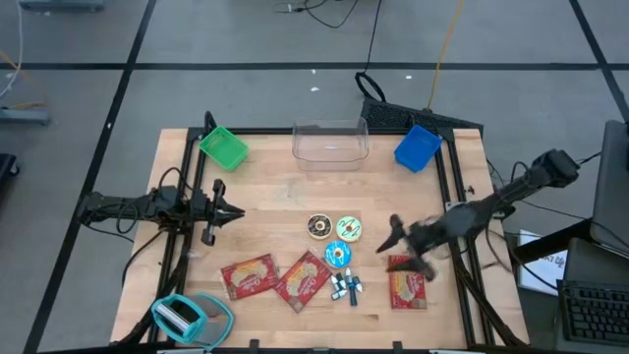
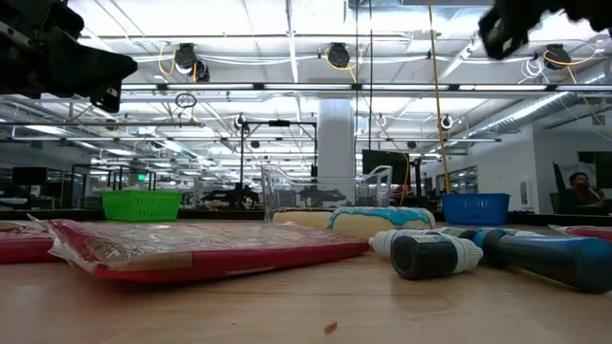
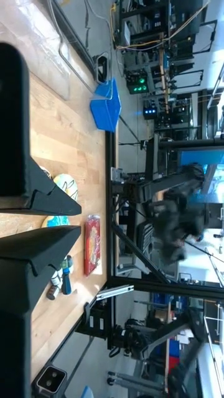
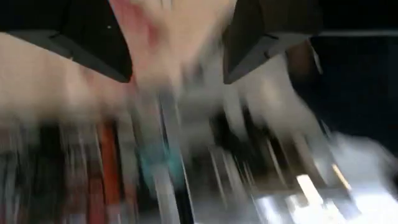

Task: Pick & Place Food Item
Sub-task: Put the right popcorn bag into the transparent bin

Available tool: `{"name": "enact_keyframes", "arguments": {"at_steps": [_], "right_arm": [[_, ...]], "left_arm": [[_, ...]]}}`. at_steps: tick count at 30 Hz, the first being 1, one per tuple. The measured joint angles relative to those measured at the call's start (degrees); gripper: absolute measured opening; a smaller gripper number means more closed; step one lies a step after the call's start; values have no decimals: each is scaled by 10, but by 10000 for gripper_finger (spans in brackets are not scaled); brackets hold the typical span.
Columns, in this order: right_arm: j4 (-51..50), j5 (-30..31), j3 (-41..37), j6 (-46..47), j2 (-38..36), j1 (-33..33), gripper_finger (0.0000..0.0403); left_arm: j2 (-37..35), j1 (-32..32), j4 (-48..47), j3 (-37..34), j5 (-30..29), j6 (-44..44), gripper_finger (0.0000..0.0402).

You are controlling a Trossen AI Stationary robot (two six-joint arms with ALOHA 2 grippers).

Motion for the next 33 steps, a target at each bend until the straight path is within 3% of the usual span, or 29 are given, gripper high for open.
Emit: {"name": "enact_keyframes", "arguments": {"at_steps": [5, 8, 16, 21, 33], "right_arm": [[-407, 69, 135, 127, 96, 14, 271], [-535, 53, 160, 196, 149, 23, 264], [-662, -26, 146, 310, 202, 46, 247], [-663, -22, 130, 362, 200, 46, 244], [-599, -22, 93, 361, 199, 46, 228]], "left_arm": [[0, 0, 0, 0, 0, 0, 37], [0, 0, 0, 0, 0, 0, 37], [0, 0, 1, 0, 0, 0, 37], [0, 0, 0, 0, 0, 0, 37], [0, 0, 1, 0, 0, 0, 37]]}}
